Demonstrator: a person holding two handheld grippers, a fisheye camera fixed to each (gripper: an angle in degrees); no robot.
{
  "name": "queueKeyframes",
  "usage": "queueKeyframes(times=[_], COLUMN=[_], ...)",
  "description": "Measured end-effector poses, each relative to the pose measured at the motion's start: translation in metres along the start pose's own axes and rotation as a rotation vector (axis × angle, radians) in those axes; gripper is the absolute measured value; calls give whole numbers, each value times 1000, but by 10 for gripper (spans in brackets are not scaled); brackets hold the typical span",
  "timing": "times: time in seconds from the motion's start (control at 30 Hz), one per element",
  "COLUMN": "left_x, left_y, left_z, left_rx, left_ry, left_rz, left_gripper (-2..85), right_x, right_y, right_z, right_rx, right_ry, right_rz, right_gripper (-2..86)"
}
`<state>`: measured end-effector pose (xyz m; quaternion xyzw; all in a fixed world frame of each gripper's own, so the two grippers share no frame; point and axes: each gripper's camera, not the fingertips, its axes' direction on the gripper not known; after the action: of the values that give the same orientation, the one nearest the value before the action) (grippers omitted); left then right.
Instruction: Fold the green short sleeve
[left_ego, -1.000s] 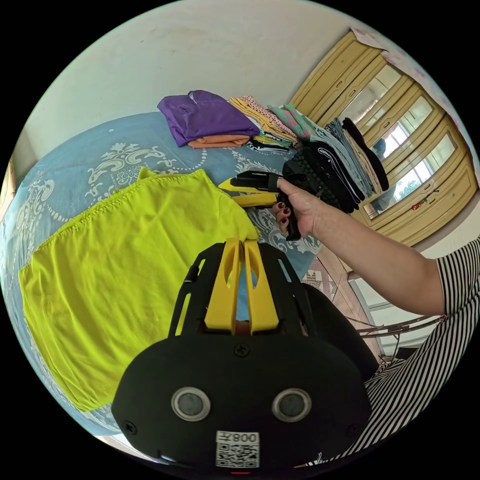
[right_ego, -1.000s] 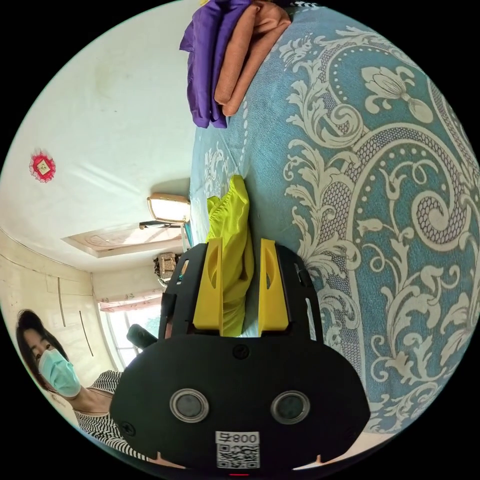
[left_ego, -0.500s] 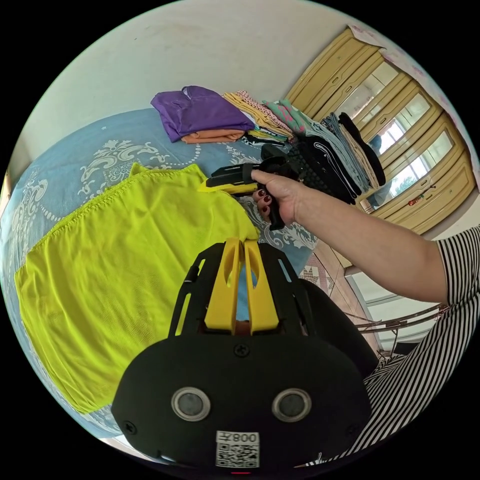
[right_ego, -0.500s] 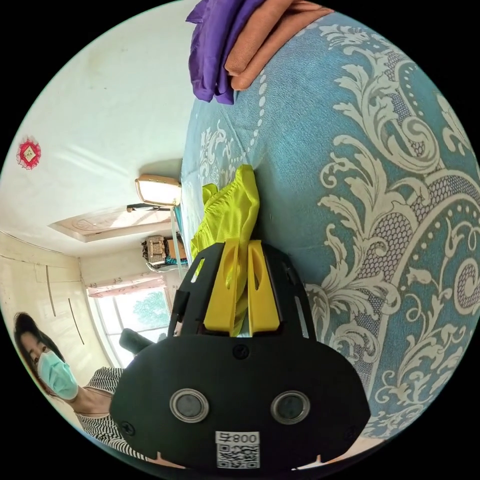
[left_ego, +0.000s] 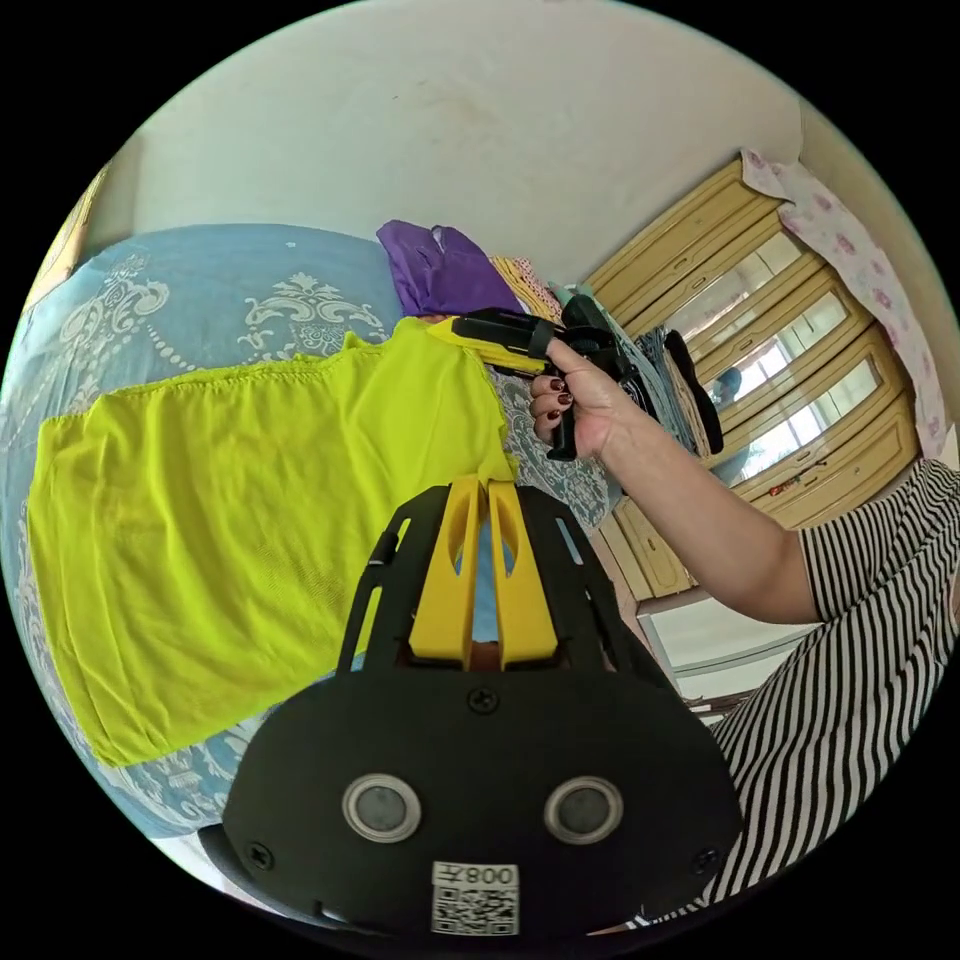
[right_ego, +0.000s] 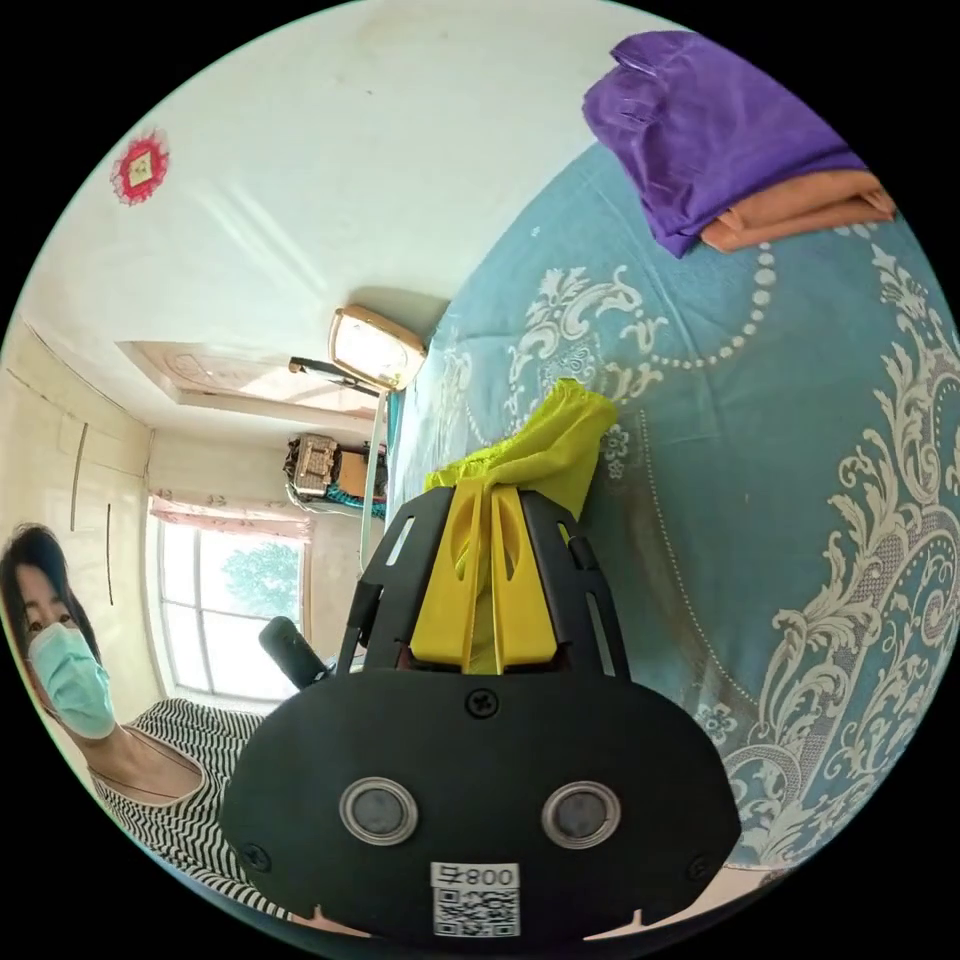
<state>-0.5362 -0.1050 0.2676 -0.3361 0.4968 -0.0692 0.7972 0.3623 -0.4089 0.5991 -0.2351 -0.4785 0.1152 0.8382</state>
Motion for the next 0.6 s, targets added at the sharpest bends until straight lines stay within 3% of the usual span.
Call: queueKeyframes(times=[0.23,0.6], left_x=[-87,-210], left_y=[61,164], left_z=[-108,-218], left_rx=[135,265], left_ry=[-79,-118], left_rz=[-164,-452], left_gripper=[14,16], right_x=[-132,-255], right_y=[-20,-27], right_z=[133,365], right_rx=[-127,-366], right_ry=[76,170], right_rz=[-208,-306], right_gripper=[6,6])
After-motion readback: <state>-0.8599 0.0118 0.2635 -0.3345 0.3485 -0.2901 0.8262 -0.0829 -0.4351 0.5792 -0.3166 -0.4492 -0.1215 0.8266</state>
